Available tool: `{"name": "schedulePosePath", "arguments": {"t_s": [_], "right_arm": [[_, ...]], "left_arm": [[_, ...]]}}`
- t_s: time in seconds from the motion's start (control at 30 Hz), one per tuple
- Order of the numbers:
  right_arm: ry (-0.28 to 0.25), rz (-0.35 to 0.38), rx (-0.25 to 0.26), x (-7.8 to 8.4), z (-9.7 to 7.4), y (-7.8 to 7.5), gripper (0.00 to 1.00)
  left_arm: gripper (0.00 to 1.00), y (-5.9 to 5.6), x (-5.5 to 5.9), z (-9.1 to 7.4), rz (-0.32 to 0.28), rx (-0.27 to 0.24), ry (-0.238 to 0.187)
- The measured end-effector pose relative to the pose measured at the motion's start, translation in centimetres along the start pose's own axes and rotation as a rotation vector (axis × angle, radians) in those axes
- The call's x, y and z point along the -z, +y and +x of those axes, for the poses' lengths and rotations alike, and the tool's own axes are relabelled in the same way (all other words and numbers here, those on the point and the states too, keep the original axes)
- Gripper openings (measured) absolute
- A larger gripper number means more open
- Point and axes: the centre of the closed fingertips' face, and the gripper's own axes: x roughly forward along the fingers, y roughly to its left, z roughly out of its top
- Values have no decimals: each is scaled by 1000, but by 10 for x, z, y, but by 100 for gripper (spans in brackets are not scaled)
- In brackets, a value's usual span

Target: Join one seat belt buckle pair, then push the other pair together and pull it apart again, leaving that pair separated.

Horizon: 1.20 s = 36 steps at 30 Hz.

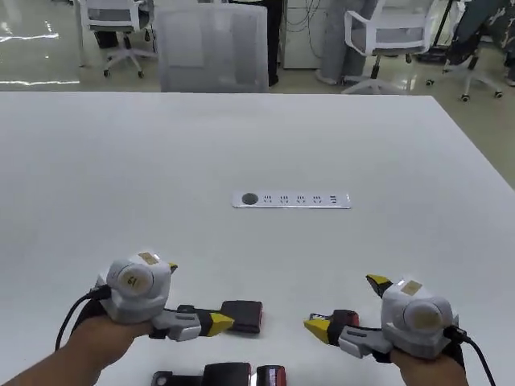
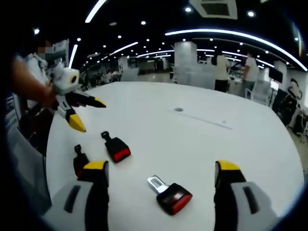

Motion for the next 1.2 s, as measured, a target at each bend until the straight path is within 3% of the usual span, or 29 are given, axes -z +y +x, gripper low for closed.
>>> {"name": "schedulePosePath", "arguments": {"t_s": [0.1, 0.23, 0.43, 0.57, 0.73, 1.2], "right_arm": [[-17, -16, -13, -3, -9, 12, 93], [-38, -37, -18, -5, -18, 22, 95], [-65, -51, -23, -11, -38, 36, 98], [-77, -73, -27, -14, -50, 46, 98], [-107, -80, -29, -18, -68, 56, 100], [-129, -99, -28, -14, -100, 76, 100]], "left_arm": [[96, -2, 4, -13, 0, -19, -7], [99, -7, 4, -32, -14, -27, -47], [100, -23, 5, -66, 5, -15, -91], [100, -25, 9, -83, 23, -23, -96], [100, -26, 10, -106, 36, -37, -132], [100, -32, 20, -140, 9, -80, -180]]}}
